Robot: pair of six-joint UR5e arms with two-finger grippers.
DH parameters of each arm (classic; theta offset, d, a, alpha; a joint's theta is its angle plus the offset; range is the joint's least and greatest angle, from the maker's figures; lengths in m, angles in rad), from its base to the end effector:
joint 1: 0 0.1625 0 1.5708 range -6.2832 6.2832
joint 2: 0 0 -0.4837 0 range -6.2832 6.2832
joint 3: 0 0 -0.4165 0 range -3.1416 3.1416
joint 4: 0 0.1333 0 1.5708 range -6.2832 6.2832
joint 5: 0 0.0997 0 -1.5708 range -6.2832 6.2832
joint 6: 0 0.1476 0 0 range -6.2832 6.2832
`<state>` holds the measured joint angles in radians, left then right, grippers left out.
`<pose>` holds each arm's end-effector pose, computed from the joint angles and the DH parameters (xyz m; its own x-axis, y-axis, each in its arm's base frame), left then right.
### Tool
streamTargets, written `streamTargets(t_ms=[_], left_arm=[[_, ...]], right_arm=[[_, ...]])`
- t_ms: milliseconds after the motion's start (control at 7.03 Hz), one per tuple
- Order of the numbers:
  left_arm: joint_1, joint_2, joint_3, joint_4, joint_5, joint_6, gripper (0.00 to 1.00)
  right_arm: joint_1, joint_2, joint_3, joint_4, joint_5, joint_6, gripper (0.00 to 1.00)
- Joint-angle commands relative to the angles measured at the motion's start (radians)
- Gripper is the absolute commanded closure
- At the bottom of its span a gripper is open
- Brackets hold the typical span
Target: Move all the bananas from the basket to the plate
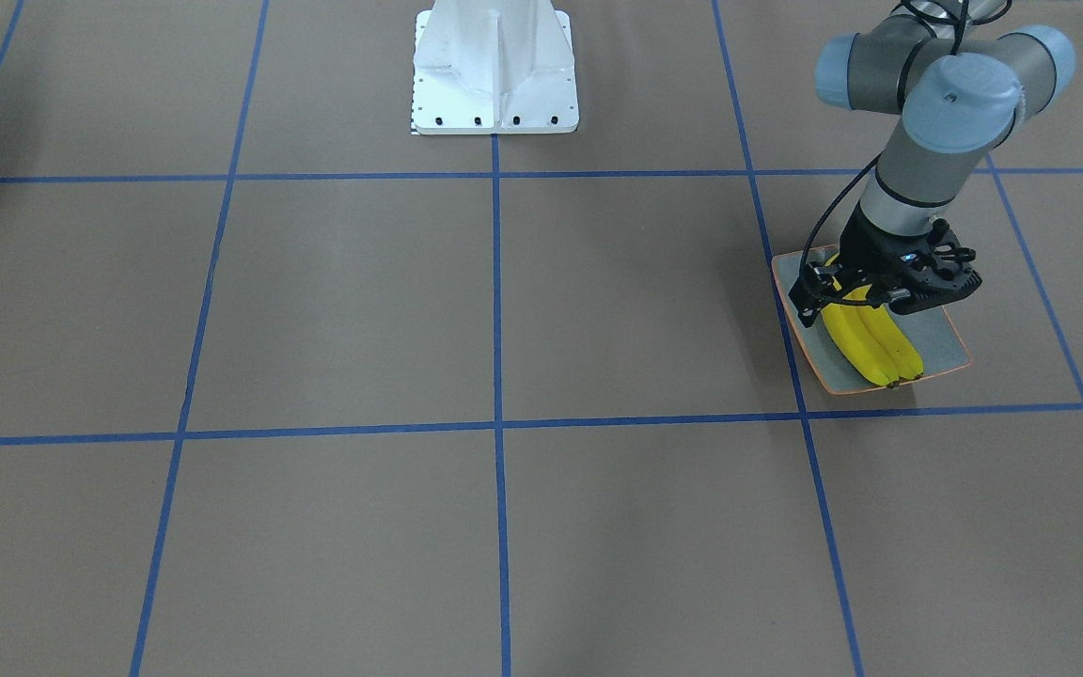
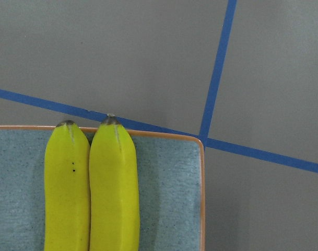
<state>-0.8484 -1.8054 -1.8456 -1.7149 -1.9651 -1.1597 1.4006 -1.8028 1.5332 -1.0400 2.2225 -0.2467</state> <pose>0.3644 -0.5293 0.4774 0.6963 -0.2320 -0.6792 0.2836 0.9582 -0.0366 -0.0275 -0.4183 0.8318 0.6942 -0.5128 0.5052 0.3436 0.8527 0.3935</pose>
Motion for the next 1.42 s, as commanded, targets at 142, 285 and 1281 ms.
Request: streamTargets(t_ms=[142, 285, 1281], left_arm=[[0.005, 0.0, 0.0, 0.0, 0.0, -0.002, 0.0], [0.012, 0.0, 0.0, 0.0, 0.0, -0.011, 0.0], [0.026, -0.006, 0.002, 0.0, 0.003, -0.023, 0.0]], right_arm=[[0.0, 0.003, -0.007, 0.0, 0.0, -0.025, 0.31], [0.0, 0.008, -0.008, -0.002, 0.003, -0.034, 0.35], [0.0, 0.023, -0.028, -0.003, -0.012, -0.043, 0.38]])
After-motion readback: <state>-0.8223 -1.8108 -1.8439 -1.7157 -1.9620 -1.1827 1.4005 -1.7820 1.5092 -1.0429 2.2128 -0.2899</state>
